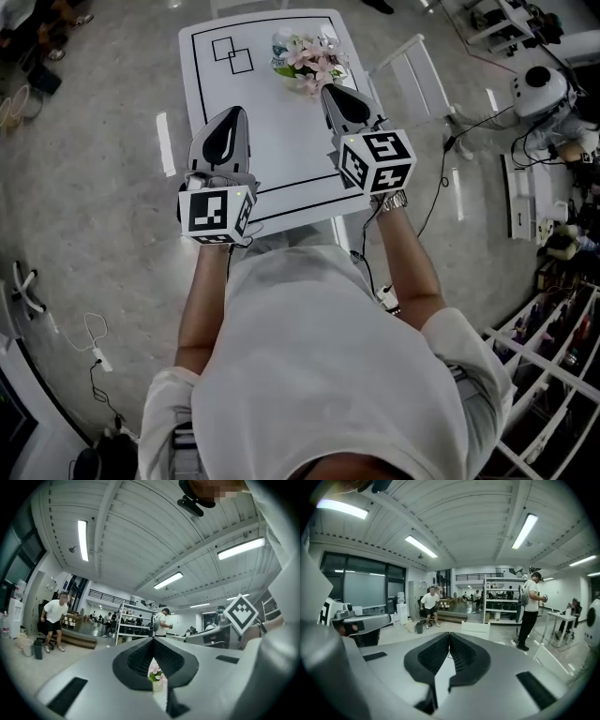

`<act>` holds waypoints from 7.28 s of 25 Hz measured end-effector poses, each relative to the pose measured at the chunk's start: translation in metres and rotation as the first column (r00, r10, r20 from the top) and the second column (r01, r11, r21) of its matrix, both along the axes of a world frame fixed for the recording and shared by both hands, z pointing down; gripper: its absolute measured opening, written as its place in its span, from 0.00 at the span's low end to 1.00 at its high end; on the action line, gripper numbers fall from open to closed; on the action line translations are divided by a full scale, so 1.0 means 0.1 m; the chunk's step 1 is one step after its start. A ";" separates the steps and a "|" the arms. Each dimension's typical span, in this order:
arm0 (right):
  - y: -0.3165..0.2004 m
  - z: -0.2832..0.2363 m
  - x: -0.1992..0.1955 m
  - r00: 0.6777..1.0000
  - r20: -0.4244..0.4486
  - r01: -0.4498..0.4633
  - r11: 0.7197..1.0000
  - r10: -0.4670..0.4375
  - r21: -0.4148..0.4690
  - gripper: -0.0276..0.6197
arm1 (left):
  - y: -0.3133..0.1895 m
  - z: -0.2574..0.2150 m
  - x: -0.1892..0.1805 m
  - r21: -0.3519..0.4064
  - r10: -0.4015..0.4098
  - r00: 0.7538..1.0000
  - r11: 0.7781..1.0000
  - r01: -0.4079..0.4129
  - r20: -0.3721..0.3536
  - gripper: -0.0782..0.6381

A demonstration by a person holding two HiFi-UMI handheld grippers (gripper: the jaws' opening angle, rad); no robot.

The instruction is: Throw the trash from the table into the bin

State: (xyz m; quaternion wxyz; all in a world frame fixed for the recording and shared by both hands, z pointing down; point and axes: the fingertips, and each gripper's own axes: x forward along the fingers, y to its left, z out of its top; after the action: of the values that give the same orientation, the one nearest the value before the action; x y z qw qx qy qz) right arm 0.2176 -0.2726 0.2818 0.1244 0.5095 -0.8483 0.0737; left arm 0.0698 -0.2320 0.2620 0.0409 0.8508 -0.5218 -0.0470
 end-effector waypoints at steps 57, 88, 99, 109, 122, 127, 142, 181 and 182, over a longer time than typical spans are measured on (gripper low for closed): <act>0.11 1.60 -2.88 0.231 -0.520 0.784 0.474 -0.822 -0.401 0.32 | 1.24 1.08 -1.80 -0.179 -0.529 0.844 0.826 0.535 0.086 0.12; 1.63 5.75 -4.37 0.801 -0.402 0.078 0.743 -0.444 -0.665 0.32 | 2.62 3.07 -3.84 -0.364 -0.648 0.756 0.683 0.633 0.098 0.12; 1.48 7.33 -3.99 0.799 -0.449 -0.021 0.727 -0.401 -0.686 0.32 | 2.38 4.57 -3.78 -0.451 -0.615 0.783 0.676 0.583 0.092 0.12; 1.75 8.50 -3.85 0.779 -0.461 -0.050 0.691 -0.425 -0.721 0.33 | 2.51 5.63 -3.89 -0.430 -0.621 0.776 0.674 0.601 0.111 0.12; 1.72 7.36 -4.06 0.878 -0.382 -0.021 0.773 -0.289 -0.634 0.06 | 2.73 4.80 -3.91 -0.388 -0.675 0.729 0.646 0.658 0.114 0.12; 1.90 6.16 -4.61 0.929 -0.166 0.184 0.804 -0.329 -0.565 0.06 | 2.88 4.01 -4.09 -0.342 -0.721 0.681 0.612 0.713 0.129 0.12; 2.36 1.44 -3.92 0.883 0.252 0.439 0.886 -0.395 -0.149 0.06 | 3.04 1.42 -3.46 -0.214 -0.674 0.735 0.709 0.672 0.076 0.12; 2.77 -0.08 1.82 0.958 0.272 0.031 0.978 -0.088 0.205 0.06 | 2.49 0.33 1.90 -0.077 -0.069 0.990 0.994 0.079 0.121 0.12; 2.82 -0.10 1.86 0.961 0.267 0.017 0.979 -0.072 0.202 0.06 | 2.51 0.32 1.95 -0.073 -0.047 0.992 0.996 0.056 0.115 0.12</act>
State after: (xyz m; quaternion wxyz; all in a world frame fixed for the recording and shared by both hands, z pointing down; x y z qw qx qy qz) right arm 0.4038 0.0097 0.2718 -0.0435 0.4851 -0.8716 0.0557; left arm 0.2652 0.0192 0.2938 0.0423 0.8362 -0.5464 0.0200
